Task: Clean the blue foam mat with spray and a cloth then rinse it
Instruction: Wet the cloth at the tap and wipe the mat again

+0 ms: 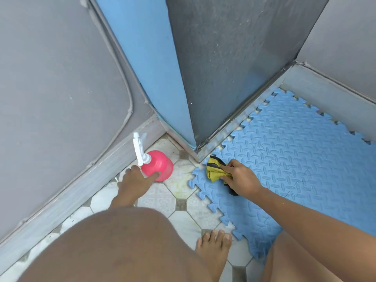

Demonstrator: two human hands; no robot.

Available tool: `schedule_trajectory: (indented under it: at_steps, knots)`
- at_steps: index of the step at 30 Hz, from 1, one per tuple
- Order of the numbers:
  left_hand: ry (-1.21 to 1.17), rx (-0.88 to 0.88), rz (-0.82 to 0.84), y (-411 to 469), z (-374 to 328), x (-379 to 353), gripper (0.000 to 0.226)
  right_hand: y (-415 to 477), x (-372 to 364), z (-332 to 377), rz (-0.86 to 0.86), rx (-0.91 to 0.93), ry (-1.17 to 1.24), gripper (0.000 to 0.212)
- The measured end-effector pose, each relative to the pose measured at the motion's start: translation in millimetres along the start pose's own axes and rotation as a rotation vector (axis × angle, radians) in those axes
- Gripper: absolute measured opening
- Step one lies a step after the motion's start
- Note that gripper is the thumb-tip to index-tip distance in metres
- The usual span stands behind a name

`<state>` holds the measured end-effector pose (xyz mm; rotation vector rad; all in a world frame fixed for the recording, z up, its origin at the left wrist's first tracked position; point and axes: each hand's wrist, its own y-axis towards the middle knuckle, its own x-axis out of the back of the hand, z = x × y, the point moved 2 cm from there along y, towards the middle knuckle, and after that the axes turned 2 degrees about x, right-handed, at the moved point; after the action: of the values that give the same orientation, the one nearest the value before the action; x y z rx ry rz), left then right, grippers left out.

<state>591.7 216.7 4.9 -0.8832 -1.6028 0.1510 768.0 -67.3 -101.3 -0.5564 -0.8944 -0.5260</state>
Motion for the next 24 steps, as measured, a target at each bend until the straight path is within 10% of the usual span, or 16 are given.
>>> schedule_trajectory:
  at_steps: [5,13,24]
  knots:
    - [0.065,-0.353,0.332,-26,-65,22,0.045,-10,52,1,-0.128,-0.034,0.022,0.036]
    - [-0.039,-1.047,0.396,-128,-254,68,0.026,-34,169,7,-0.410,-0.097,0.157,0.021]
    - [-0.262,-1.600,-0.560,-225,-473,165,0.021,-81,349,-23,-0.847,-0.262,0.272,0.010]
